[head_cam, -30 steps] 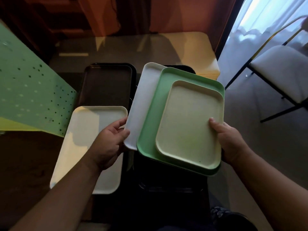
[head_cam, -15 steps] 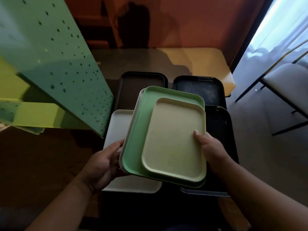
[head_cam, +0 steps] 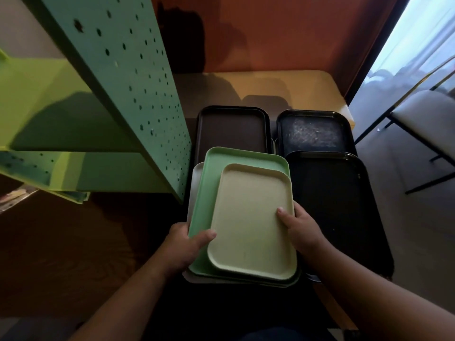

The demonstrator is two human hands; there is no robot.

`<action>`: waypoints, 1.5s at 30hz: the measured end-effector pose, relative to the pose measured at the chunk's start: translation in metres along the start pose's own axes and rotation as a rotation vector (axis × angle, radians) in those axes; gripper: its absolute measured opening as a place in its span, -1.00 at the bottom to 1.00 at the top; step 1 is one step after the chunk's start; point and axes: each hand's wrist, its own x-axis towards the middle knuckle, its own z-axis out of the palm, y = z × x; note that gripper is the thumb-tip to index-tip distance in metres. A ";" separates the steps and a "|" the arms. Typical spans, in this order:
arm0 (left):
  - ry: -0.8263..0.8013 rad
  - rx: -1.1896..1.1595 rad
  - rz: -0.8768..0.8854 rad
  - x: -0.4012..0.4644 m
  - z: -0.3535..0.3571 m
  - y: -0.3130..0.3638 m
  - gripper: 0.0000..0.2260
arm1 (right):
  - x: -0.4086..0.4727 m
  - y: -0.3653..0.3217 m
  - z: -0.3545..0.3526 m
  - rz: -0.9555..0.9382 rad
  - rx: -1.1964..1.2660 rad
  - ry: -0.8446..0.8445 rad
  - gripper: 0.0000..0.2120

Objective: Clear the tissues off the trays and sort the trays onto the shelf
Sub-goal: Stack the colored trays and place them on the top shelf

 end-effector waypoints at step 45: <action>-0.374 -0.701 0.031 0.003 0.035 0.100 -0.33 | 0.012 -0.055 -0.068 -0.168 0.180 -0.009 -0.71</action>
